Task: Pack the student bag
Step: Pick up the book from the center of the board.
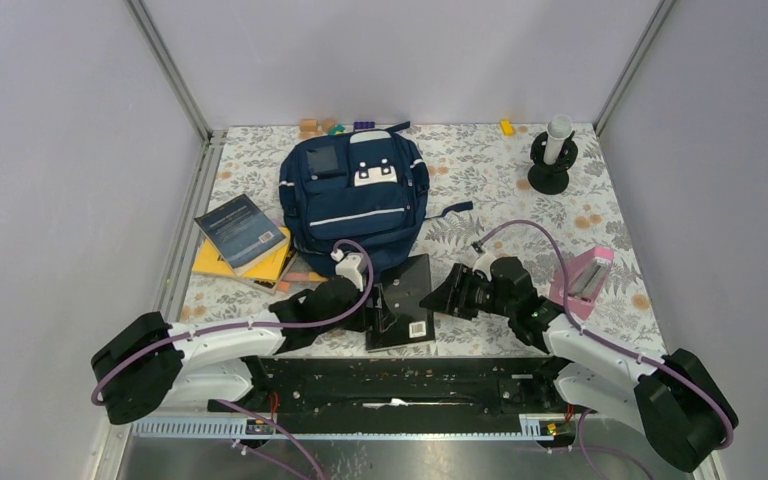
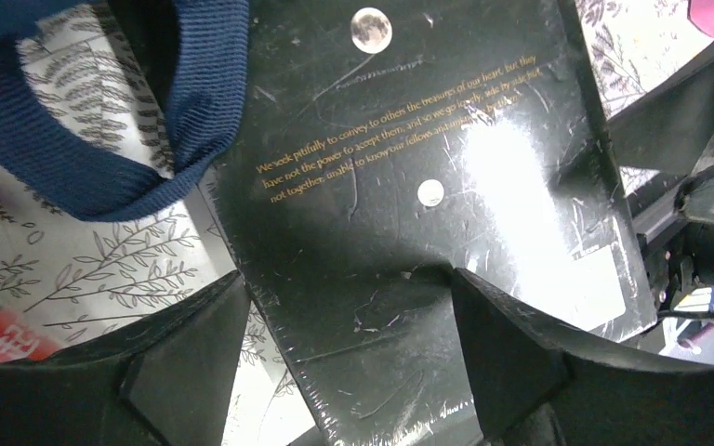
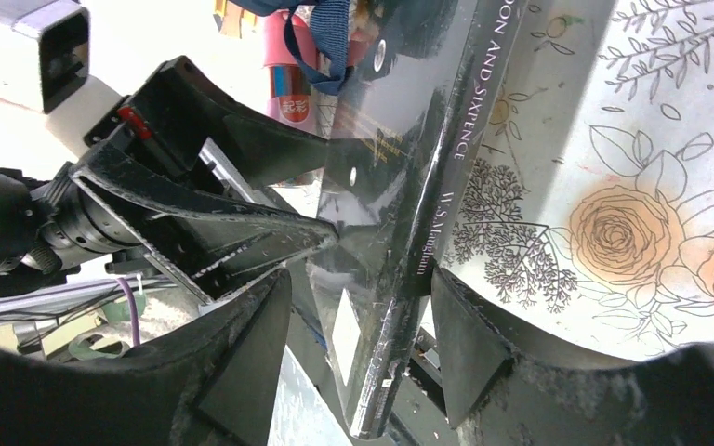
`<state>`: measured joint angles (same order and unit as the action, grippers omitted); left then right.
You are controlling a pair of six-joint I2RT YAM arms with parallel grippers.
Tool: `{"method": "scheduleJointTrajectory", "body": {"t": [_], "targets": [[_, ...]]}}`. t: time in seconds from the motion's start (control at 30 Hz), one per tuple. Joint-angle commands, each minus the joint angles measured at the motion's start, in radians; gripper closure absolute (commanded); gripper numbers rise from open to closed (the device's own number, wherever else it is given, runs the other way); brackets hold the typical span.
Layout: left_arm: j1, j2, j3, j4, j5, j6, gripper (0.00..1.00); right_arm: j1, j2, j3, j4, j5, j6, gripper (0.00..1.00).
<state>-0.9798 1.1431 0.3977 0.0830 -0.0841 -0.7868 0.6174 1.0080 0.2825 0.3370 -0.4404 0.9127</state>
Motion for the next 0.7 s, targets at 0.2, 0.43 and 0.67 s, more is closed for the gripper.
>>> {"method": "scheduleJointTrajectory", "body": {"t": [0.2, 0.43, 0.67], "targets": [[-0.048, 0.0, 0.064, 0.251, 0.225, 0.09, 0.07, 0.048, 0.006, 0.101, 0.315, -0.085, 0.057, 0.39], [-0.052, 0.027, 0.057, 0.293, 0.273, 0.144, 0.01, 0.049, 0.007, 0.093, 0.344, -0.08, 0.077, 0.39], [-0.077, -0.002, 0.007, 0.376, 0.247, 0.229, 0.01, 0.048, 0.011, 0.082, 0.342, -0.09, 0.076, 0.39]]}}
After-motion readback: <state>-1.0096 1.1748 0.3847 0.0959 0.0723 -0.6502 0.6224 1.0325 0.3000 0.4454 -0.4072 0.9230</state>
